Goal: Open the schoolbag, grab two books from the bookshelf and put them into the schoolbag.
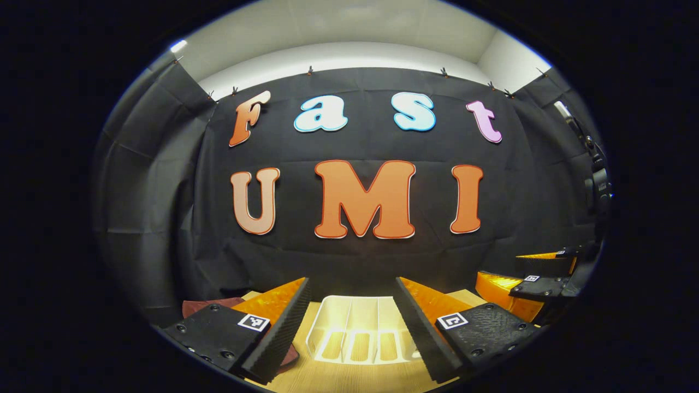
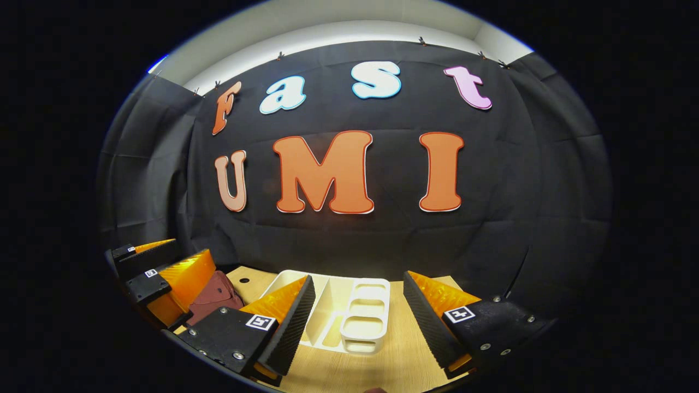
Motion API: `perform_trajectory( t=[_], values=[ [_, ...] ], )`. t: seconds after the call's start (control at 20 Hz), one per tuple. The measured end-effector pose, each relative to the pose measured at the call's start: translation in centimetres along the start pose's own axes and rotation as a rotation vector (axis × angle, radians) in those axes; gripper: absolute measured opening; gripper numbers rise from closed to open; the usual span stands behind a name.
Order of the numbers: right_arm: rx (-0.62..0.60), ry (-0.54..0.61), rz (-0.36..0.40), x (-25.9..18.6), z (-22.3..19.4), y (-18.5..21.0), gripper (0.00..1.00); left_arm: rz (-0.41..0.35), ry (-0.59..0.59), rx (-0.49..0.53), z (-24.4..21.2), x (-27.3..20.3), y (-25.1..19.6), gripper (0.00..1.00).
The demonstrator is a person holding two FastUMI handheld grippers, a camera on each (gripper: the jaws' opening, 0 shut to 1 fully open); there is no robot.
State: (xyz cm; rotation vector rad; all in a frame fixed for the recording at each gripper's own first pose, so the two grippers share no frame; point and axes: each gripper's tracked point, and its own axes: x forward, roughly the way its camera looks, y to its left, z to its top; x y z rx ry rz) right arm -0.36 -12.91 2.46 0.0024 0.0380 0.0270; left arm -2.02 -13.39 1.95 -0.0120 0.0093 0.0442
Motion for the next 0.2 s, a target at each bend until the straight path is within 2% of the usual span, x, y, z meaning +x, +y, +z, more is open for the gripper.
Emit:
perform_trajectory(
  t=[0.05,0.1,0.15,0.2],
  values=[
    [-0.001,0.002,0.002,0.09,-0.14,0.19,1.00,0.003,0.002,0.004,-0.11,-0.26,0.12,1.00],
    [-0.002,0.001,0.005,-0.09,-0.10,0.35,0.96,0.001,0.002,0.005,-0.13,-0.31,0.16,0.95],
    [-0.003,-0.001,0.004,0.01,-0.02,0.41,0.96,-0.001,0.000,0.009,-0.08,-0.23,0.17,1.00],
    [-0.003,-0.004,0.004,0.02,0.09,0.55,0.96,-0.001,-0.004,0.012,-0.02,-0.29,0.23,1.00]
  ],
)
